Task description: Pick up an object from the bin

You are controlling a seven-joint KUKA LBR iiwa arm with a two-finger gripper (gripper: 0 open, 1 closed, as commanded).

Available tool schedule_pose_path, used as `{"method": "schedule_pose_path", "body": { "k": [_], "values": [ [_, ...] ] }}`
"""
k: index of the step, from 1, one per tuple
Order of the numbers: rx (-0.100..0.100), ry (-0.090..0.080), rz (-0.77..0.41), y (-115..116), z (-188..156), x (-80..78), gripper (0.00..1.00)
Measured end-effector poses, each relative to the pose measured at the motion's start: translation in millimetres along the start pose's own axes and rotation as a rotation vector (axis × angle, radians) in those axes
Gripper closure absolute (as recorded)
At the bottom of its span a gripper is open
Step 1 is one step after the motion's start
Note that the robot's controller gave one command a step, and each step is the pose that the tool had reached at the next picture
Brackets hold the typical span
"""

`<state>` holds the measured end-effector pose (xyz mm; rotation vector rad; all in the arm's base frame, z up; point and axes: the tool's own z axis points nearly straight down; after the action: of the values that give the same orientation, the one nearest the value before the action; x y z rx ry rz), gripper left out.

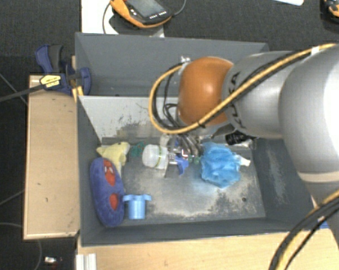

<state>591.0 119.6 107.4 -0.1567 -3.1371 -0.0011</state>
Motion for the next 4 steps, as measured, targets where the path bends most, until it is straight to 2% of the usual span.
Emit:
{"method": "schedule_pose_path", "body": {
  "k": [1,2,3,4],
  "values": [
    [-0.007,-0.014,-0.019,-4,38,5.6,0.0],
    [-0.005,-0.006,0.225,14,37,16.6,1.0],
    [-0.005,-0.006,0.226,14,37,16.6,1.0],
    [-0.003,-0.002,0.227,13,21,18.2,1.0]
  ]
}}
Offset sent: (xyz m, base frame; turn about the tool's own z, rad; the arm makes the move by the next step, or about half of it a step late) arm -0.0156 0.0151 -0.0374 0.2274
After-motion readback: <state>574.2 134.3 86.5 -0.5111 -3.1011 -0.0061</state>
